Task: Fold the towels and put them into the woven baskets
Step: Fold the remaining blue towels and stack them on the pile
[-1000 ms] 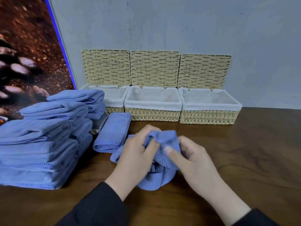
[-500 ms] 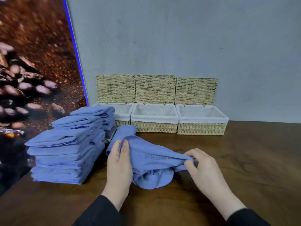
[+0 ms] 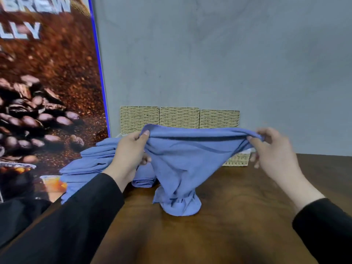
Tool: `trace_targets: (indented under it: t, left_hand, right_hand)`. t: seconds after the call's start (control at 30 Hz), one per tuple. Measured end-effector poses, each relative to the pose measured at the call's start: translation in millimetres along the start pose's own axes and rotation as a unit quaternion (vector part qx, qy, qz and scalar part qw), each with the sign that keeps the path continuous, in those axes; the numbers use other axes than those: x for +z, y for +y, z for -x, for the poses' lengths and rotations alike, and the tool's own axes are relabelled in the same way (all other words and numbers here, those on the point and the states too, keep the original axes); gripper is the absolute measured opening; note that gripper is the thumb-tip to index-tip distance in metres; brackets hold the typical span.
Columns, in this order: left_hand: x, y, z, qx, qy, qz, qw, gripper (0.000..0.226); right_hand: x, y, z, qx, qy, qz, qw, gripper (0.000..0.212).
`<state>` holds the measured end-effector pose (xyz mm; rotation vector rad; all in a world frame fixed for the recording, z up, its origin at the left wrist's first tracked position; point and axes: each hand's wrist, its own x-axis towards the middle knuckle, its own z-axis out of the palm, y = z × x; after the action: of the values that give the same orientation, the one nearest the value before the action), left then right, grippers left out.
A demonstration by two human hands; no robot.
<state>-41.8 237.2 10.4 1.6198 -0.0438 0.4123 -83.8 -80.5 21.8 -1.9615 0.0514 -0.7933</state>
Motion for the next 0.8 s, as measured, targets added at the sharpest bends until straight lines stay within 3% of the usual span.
trace_targets:
  t: [0.07, 0.17, 0.27, 0.37, 0.43, 0.5, 0.57, 0.63, 0.8]
  left_hand:
    - [2, 22, 4, -0.043, -0.029, 0.117, 0.992, 0.019]
    - [6, 53, 4, 0.025, -0.04, 0.238, 0.97, 0.022]
    - [9, 80, 6, 0.121, -0.016, 0.297, 0.947, 0.022]
    - [10, 90, 6, 0.146, -0.005, 0.298, 0.943, 0.021]
    - [8, 81, 1, 0.127, 0.009, 0.215, 0.968, 0.025]
    - [5, 61, -3, 0.096, 0.01, 0.059, 0.994, 0.028]
    - [0, 30, -8, 0.063, 0.0, -0.082, 0.995, 0.031]
    - [-5, -6, -14, 0.025, -0.023, -0.186, 0.982, 0.05]
    - [2, -67, -26, -0.114, -0.1, -0.222, 0.963, 0.048]
  right_hand:
    - [-4, -26, -2, 0.019, 0.005, -0.166, 0.986, 0.004]
    - [-13, -61, -5, -0.062, 0.05, -0.333, 0.939, 0.012]
    - [-27, -82, -10, -0.186, 0.109, -0.374, 0.902, 0.014]
    - [-32, -83, -14, -0.212, 0.137, -0.318, 0.914, 0.015]
    - [-30, -72, -14, -0.174, 0.119, -0.271, 0.939, 0.017]
    - [-26, -52, -12, -0.104, 0.075, -0.196, 0.972, 0.018]
    - [-19, -20, -7, -0.029, 0.015, -0.115, 0.993, 0.017]
    - [-11, 13, 0, 0.035, -0.036, -0.055, 0.997, 0.016]
    - [12, 73, 12, 0.156, -0.081, -0.059, 0.983, 0.02]
